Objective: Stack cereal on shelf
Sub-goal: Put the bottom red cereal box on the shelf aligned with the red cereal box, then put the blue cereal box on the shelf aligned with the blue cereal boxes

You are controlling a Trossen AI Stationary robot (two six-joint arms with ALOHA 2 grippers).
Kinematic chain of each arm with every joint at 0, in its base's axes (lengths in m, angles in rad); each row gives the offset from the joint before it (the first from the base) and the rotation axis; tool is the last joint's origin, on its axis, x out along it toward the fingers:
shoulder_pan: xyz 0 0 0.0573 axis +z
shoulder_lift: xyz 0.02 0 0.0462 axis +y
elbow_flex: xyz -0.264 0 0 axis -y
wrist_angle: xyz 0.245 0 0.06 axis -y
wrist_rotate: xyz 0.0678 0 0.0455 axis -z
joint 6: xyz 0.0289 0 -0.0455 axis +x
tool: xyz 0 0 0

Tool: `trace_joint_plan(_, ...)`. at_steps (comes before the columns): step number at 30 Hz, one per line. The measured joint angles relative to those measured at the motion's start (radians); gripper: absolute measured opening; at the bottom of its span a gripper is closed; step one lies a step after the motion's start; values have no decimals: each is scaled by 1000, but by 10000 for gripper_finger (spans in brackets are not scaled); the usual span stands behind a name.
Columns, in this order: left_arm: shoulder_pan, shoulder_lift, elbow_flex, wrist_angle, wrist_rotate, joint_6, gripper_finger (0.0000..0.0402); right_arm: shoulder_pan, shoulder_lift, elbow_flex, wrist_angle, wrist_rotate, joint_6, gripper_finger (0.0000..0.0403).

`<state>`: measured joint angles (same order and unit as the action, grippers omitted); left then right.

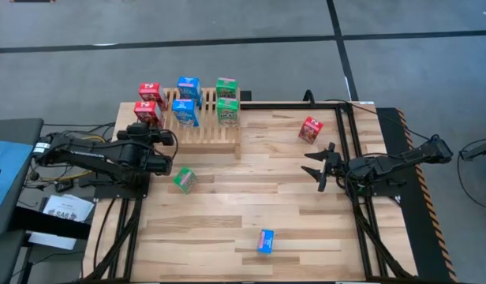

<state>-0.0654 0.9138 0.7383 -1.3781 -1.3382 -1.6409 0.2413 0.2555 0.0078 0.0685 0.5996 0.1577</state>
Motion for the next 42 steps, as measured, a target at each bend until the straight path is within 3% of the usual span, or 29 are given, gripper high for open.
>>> trace_joint_plan(12,-54,-32,2,7,41,-9,110,0,0,0,0,0,0,272)
trace_joint_plan(23,-206,-115,2,16,50,36,110,0,0,0,0,0,0,272)
trace_joint_plan(34,-384,-155,2,353,55,416,114,0,0,0,0,0,0,272)
trace_joint_plan(42,-478,-155,2,586,73,636,179,0,0,0,0,0,0,272)
